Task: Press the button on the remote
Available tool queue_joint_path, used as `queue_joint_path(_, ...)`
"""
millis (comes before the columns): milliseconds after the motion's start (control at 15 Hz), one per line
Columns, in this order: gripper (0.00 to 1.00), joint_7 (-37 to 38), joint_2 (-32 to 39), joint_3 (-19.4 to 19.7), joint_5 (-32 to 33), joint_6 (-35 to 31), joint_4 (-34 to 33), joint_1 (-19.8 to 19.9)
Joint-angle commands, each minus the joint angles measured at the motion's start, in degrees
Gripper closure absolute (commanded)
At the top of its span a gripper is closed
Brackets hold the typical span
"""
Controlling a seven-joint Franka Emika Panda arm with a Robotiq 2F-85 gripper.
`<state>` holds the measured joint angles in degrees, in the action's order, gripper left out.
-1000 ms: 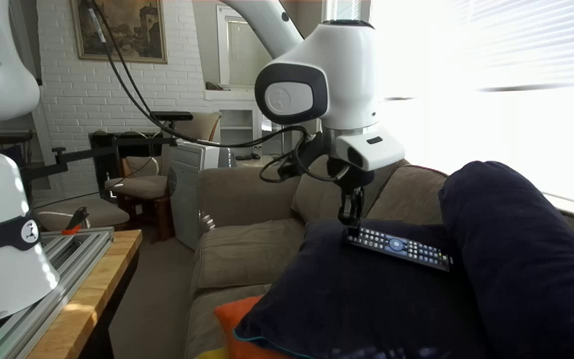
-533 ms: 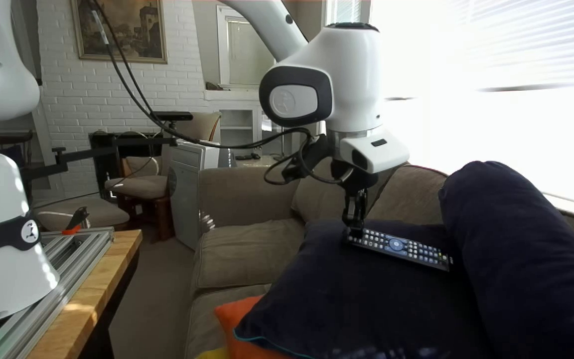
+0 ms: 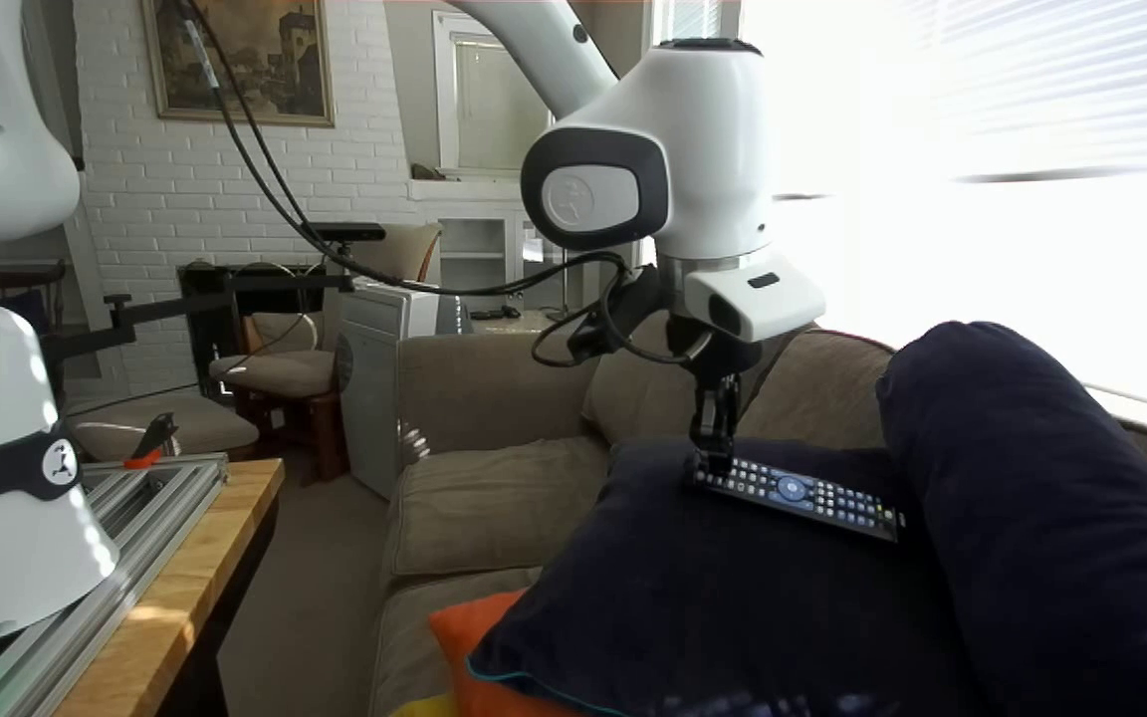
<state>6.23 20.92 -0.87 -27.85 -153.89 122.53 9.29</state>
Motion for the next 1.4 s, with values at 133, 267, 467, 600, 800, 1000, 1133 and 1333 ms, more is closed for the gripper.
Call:
queue_joint_path(133, 1.0, -0.06, 0.09, 0.1, -0.62, 0.66, -0.21, 0.46)
queue_joint_path(267, 1.0, 0.74, -0.32, 0.57, 0.07, 0.98, 0.15, 0.12)
queue_joint_path(467, 1.0, 1.01, -0.54, 0.74, 0.21, 1.38, 0.38, 0.02)
queue_joint_path(600, 1.0, 1.06, -0.61, 0.74, 0.24, 2.0, 0.52, -0.01)
queue_joint_path(800, 1.0, 1.31, -0.73, 0.87, 0.48, 2.49, 0.73, -0.23)
queue_joint_path(1000, 1.0, 1.33, -0.79, 0.83, 0.39, 2.8, 0.76, -0.3)
queue_joint_path(1133, 1.0, 1.43, -0.8, 0.81, 0.36, 2.86, 0.82, -0.39)
queue_joint_path(1333, 1.0, 1.48, -0.84, 0.76, 0.33, 2.99, 0.92, -0.51)
